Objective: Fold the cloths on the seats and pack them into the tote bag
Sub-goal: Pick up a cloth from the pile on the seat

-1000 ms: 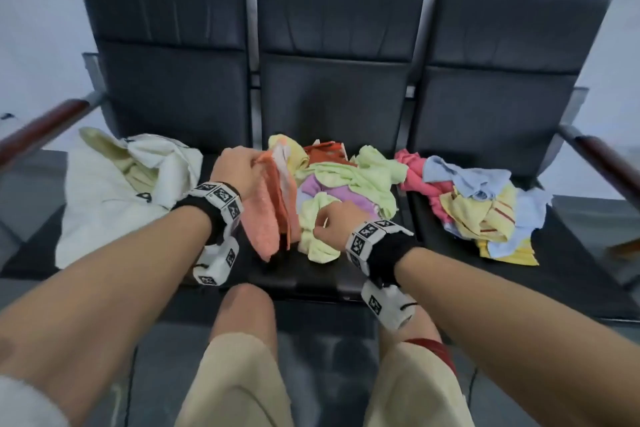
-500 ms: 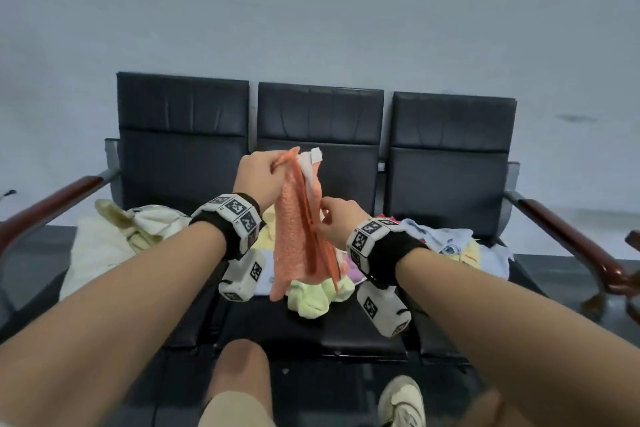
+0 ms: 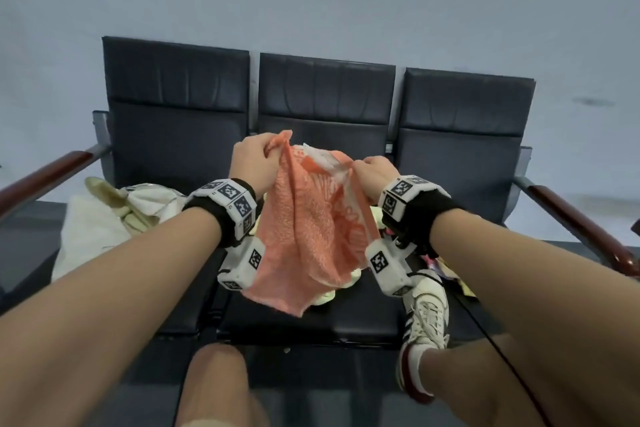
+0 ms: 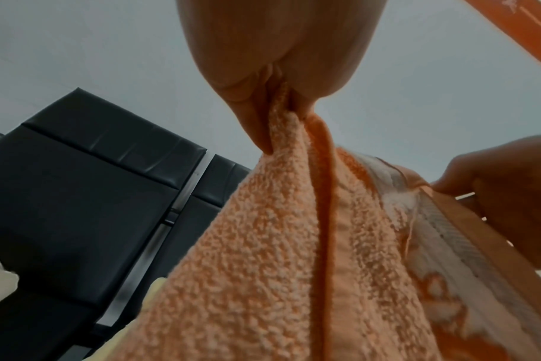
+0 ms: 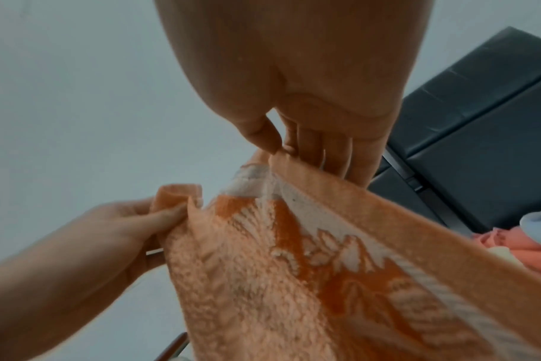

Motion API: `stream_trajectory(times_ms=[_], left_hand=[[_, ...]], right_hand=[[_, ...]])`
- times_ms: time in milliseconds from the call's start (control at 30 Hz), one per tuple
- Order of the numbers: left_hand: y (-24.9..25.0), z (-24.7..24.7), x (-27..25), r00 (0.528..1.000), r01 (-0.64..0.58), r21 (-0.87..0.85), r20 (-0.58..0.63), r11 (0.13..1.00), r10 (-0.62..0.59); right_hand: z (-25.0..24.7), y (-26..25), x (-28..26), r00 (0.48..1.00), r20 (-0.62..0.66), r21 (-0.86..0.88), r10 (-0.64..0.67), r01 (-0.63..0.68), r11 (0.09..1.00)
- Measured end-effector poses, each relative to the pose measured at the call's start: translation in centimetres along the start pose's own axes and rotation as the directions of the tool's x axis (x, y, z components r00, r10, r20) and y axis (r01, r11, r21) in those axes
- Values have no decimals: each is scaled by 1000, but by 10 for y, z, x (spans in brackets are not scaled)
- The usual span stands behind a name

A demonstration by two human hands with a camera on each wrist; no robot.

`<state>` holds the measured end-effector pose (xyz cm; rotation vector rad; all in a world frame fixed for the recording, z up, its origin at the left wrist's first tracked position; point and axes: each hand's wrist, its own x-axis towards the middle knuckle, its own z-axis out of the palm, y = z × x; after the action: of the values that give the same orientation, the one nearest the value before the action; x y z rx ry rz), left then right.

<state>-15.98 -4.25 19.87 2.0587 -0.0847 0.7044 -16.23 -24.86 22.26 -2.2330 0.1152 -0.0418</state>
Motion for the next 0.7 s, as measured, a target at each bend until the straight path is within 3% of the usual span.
stream_trajectory(times_ms=[267,433,600,700], left_hand=[[-58,13,-7,987,46,114,147,992,-63],[-77,0,-19,961,75,213,245,974,-127],[-63,-12,-20,962,83,372,212,924,-172],[-47,-8,-13,967,67,475,187,877,-175]], right_hand=[[19,-12,61,985,164,3,55,-56,998],[9,-32,57,982,184,32,38,-44,998],[-8,-39,36,993,107,-158,-43,60,986],[-24,-27,23,990,127,-70,-69,78,995]])
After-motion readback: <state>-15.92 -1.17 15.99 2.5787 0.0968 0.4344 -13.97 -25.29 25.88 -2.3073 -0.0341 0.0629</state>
